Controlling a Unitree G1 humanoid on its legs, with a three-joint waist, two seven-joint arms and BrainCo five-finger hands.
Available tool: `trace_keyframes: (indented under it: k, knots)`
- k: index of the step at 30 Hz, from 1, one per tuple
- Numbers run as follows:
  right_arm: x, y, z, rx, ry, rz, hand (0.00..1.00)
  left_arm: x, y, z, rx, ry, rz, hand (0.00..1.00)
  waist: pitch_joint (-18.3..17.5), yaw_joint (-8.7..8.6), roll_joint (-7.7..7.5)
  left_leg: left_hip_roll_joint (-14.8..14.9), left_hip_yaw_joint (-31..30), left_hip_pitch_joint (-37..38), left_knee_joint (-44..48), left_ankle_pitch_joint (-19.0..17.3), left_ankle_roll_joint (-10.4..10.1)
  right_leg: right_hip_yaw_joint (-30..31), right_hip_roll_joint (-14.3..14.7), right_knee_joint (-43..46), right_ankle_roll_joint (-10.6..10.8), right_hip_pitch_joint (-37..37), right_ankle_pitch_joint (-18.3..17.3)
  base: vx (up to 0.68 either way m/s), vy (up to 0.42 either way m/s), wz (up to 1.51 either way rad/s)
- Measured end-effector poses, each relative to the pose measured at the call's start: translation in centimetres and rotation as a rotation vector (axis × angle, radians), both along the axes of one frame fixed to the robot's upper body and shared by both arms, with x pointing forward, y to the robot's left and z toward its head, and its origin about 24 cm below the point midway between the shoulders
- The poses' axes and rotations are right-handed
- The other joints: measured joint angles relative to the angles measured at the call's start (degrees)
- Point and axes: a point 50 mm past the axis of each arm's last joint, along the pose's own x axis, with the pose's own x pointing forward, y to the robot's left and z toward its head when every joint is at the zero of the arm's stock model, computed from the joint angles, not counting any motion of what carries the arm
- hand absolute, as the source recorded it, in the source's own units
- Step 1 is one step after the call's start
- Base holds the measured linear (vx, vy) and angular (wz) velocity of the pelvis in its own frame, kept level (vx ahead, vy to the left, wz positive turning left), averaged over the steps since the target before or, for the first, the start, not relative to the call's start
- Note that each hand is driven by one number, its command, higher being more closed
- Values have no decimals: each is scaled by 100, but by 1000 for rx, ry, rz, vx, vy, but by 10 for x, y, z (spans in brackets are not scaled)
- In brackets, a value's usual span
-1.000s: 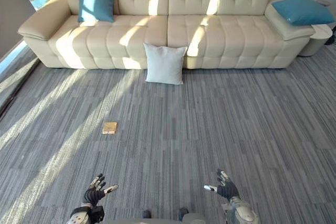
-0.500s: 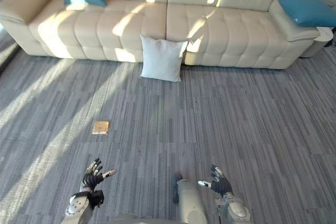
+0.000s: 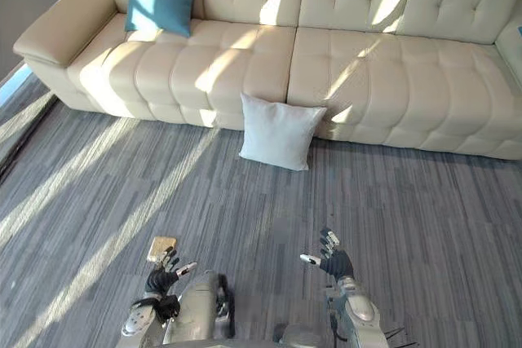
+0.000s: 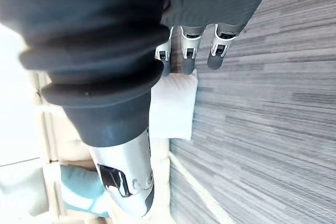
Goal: Pick up cushions and gather them together orderly.
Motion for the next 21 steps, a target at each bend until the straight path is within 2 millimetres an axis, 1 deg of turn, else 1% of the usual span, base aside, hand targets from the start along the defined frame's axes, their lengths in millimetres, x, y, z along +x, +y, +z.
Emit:
trace_keyframes:
  k: [1,2,3,4,5,6,7,8,9,10,11,12,13,14,15,16,17,18,19,20,21]
  knots:
    - [-4,2,-3,9,15,-5,0,1,6,1,18,-3,0,0,-110,-25,-188,-109,141,-7,266,-338,179,114,-200,300,116,-100,83,583,193,-27]
    - [-7,1,-4,10,22,-9,0,2,8,2,21,-7,1,0,-140,-23,-240,-140,220,44,358,-481,222,179,-251,571,218,-173,140,737,263,-32]
    - [-9,3,-7,16,37,-13,0,4,9,3,25,-12,-1,0,-187,-18,-358,-229,399,318,391,-743,309,217,-381,1514,602,-452,356,710,263,-36]
    - [-10,6,-9,25,43,-14,0,5,8,3,26,-16,-7,0,-180,-54,-403,-336,462,764,269,-996,370,206,-443,2950,1310,-953,1013,693,264,-33]
    - [-11,7,-9,30,46,-14,0,7,6,4,24,-18,-14,0,-173,-113,-399,-382,467,1006,205,-1116,387,188,-455,3647,1504,-1223,1346,652,224,-16]
    - [-12,9,-11,34,52,-10,0,7,4,3,22,-14,-27,0,-132,-203,-355,-454,465,1608,4,-1298,421,7,-495,4707,1129,-1614,1147,648,177,-9]
    - [-12,9,-11,34,52,-6,0,8,1,2,18,-14,-35,0,-93,-303,-261,-460,465,2221,-281,-1411,442,-253,-471,5172,739,-1992,906,627,154,-10]
    - [-11,10,-11,35,50,0,0,8,1,2,18,-13,-36,0,-97,-330,-210,-459,467,2473,-455,-1422,441,-417,-465,5191,628,-2222,810,650,117,-5]
    - [-8,14,-9,38,39,22,0,12,2,3,25,-19,-39,0,-64,-374,-94,-407,466,2920,-800,-1420,439,-800,-372,4675,381,-2709,551,497,63,7]
    - [-8,14,-10,42,42,29,0,15,3,3,28,-21,-42,0,-57,-385,-108,-397,463,3069,-897,-1418,436,-905,-343,4339,329,-2907,515,618,38,21]
    - [-10,14,-13,45,57,34,0,18,4,3,32,-20,-38,0,-63,-417,-147,-391,442,3356,-1070,-1418,435,-981,-241,3493,327,-3256,535,457,-7,21]
    - [-12,13,-14,45,66,34,0,18,5,2,32,-16,-39,0,-69,-419,-173,-391,431,3469,-1167,-1418,434,-981,-165,3002,383,-3354,592,579,-37,31]
    - [-13,12,-16,45,76,35,0,17,7,1,39,-5,-41,0,-77,-464,-223,-420,353,3660,-1318,-1457,316,-916,-32,1919,331,-3459,1054,581,-66,45]
    - [-16,12,-18,48,87,38,0,12,10,-2,48,16,-40,0,-119,-527,-337,-542,120,3835,-1336,-1562,104,-819,48,939,153,-3443,2169,585,-80,59]
    - [-21,10,-21,45,104,34,0,10,9,-5,42,34,-40,0,-148,-593,-419,-550,-29,3933,-1297,-1624,-4,-751,68,958,-8,-3423,2598,705,-114,42]
    - [-18,4,-21,29,117,33,0,11,1,-8,15,48,-34,0,-137,-566,-140,-320,-198,3981,-1215,-1583,-199,-900,154,1186,-95,-3403,2464,579,-114,26]
    - [-15,4,-17,31,92,26,0,13,-2,-7,3,40,-33,0,-145,-590,-116,-292,-262,3919,-1115,-1346,-443,-962,100,1230,-89,-3383,2182,658,-151,12]
    - [-14,4,-15,30,81,27,0,15,-4,-7,-6,34,-27,0,-137,-624,-60,-268,-283,3893,-1005,-1253,-496,-1030,99,1237,-120,-3337,2112,407,-108,39]
    - [-13,4,-13,31,69,27,0,19,-9,-6,-24,20,-18,0,-78,-679,52,-171,-294,3711,-403,-1057,-522,-1216,137,1113,-131,-3026,1921,495,-160,43]
    - [-17,5,-14,33,79,30,0,21,-12,-5,-33,14,-16,0,-52,-672,79,-33,-193,3506,344,-748,-535,-1236,189,942,-150,-2671,1843,477,-131,42]
    - [-19,7,-15,37,82,35,0,21,-14,-5,-41,10,-14,0,-33,-612,60,190,-85,3246,1206,-447,-520,-1231,192,660,-210,-2252,1801,526,-132,13]
